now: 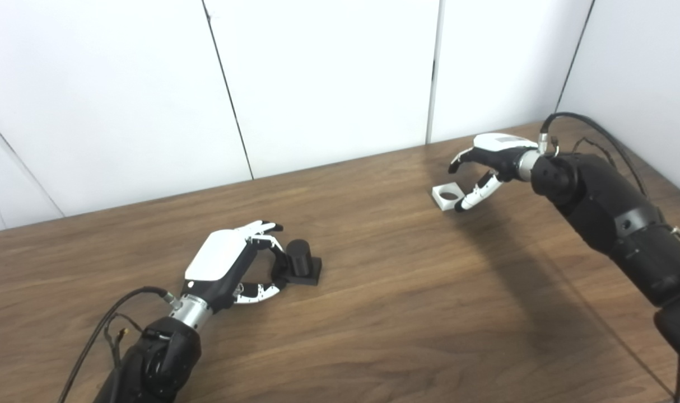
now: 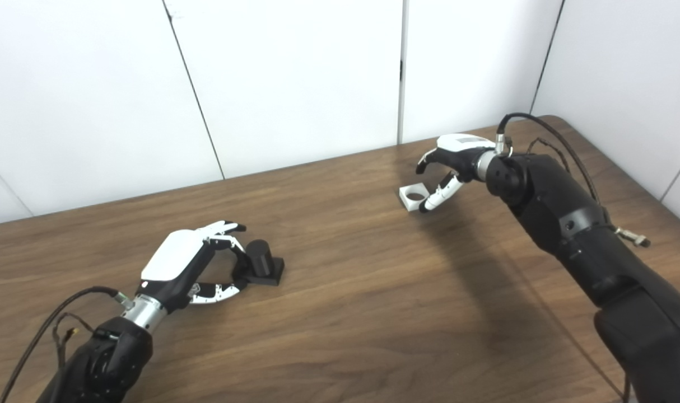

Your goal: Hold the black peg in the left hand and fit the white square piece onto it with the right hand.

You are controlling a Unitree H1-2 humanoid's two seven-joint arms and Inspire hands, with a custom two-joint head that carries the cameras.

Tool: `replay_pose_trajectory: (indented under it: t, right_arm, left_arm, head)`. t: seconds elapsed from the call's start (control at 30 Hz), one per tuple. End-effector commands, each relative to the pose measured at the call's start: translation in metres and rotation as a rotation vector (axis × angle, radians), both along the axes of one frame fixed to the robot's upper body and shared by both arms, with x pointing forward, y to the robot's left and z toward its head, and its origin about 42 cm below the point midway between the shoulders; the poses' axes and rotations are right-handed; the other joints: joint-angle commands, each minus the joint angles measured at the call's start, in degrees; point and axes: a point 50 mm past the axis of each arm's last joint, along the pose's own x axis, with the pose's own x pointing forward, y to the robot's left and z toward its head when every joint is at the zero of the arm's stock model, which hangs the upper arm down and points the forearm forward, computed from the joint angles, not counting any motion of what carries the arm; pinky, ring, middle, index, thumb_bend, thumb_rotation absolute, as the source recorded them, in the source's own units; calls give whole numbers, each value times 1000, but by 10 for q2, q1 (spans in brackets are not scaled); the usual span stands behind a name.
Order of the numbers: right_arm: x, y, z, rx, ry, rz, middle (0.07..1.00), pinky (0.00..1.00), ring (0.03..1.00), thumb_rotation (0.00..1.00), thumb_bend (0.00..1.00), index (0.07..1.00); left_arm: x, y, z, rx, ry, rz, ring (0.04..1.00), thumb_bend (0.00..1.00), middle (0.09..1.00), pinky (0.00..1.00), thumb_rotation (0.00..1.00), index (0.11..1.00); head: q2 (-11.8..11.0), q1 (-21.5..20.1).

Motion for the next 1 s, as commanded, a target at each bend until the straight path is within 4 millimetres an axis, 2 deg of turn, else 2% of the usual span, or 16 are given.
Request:
replay_pose_trajectory:
  t: [0.0, 0.3, 0.73, 0.9, 0.97]
  right_arm:
    - [11, 3, 32, -12, -92, 33, 925, 950, 963, 404, 782, 820]
    - [12, 3, 17, -1, -88, 45, 913, 943, 942, 384, 790, 810]
    - [16, 7, 7, 2, -72, 28, 914, 939, 944, 394, 759, 812]
    - [17, 9, 4, 3, -81, 35, 899, 926, 932, 351, 721, 771]
    - [18, 9, 3, 2, -100, 38, 881, 906, 917, 310, 696, 711]
  left_arm:
    - [2, 11, -1, 47, 5, 23, 899, 524, 860, 863, 66, 491]
    - [0, 10, -1, 50, 11, 27, 902, 523, 863, 869, 67, 491]
    - [-4, 8, 1, 53, 20, 31, 906, 523, 865, 870, 67, 491]
    - [-4, 9, 2, 60, 15, 34, 903, 523, 867, 858, 68, 491]
    - [-4, 10, 2, 55, 15, 34, 900, 523, 865, 856, 67, 491]
  head:
    - [2, 2]
    - [4, 7]
    - [13, 23]
    - [14, 24]
    - [14, 24]
